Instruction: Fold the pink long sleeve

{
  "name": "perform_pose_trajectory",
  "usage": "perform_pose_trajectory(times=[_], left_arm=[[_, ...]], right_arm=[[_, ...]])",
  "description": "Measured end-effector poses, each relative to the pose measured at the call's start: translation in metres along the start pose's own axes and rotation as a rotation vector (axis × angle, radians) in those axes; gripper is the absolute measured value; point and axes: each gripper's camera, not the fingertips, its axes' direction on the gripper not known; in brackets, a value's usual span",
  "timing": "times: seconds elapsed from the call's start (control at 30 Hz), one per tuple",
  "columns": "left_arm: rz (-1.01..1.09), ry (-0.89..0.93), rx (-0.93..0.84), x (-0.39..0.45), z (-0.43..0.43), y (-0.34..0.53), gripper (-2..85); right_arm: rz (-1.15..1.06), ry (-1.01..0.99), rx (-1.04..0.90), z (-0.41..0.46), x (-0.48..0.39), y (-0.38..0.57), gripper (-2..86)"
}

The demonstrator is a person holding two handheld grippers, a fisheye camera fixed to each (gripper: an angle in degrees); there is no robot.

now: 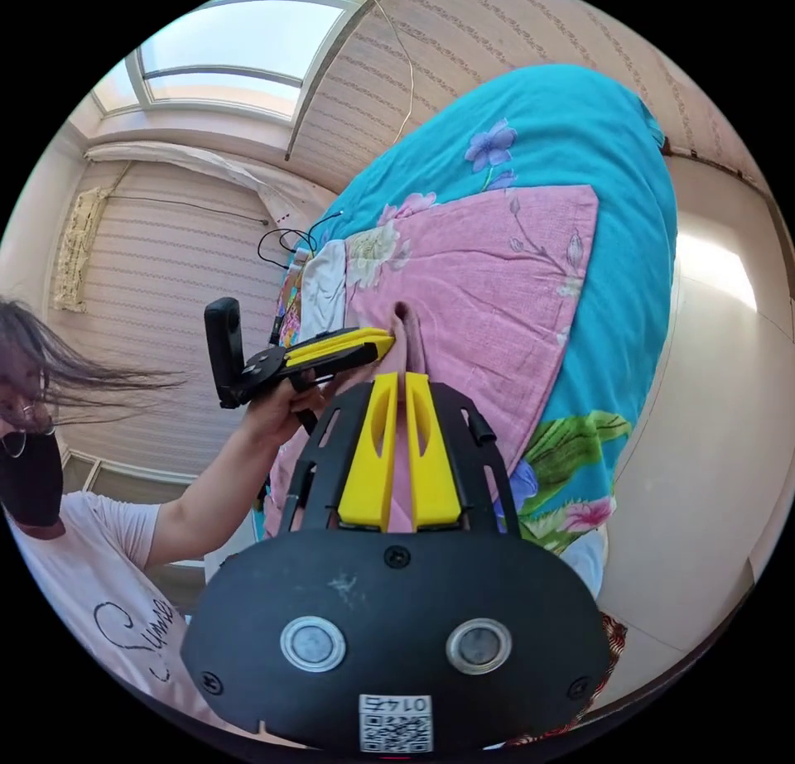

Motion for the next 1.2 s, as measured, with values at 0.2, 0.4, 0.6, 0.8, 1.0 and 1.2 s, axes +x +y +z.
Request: perform_pose_trajectory(times=[0.2, 0.4, 0.6, 0.8, 1.0, 1.2], left_arm=[[0.054, -0.096, -0.003, 0.020, 0.002, 0.008, -0.9], [-0.083, 0.073, 0.233, 0.015, -0.090, 0.058, -0.2], [-0.213, -0.023, 0.394, 0.047, -0.198, 0.179, -0.1], [-0.835, -0.243, 0.293, 0.069, -0.289, 0.431, -0.7], [-1.235, -0.499, 0.259, 0.120, -0.383, 0.615, -1.0], [-1.494, -0.662, 0.360, 0.155, -0.449, 0.741, -0.5]], right_arm=[[-0.085, 0.077, 0.022, 0.017, -0.025, 0.010, 0.9], [-0.071, 0.216, -0.054, 0.064, -0.042, 0.031, 1.2], [-0.137, 0.330, -0.059, 0.085, -0.090, 0.067, 1.8], [-0.346, 0.357, -0.151, 0.141, -0.177, 0.117, 1.7], [-0.640, 0.169, -0.469, 0.285, -0.298, 0.187, 1.6], [-0.942, -0.101, -0.804, 0.444, -0.450, 0.306, 2.8]])
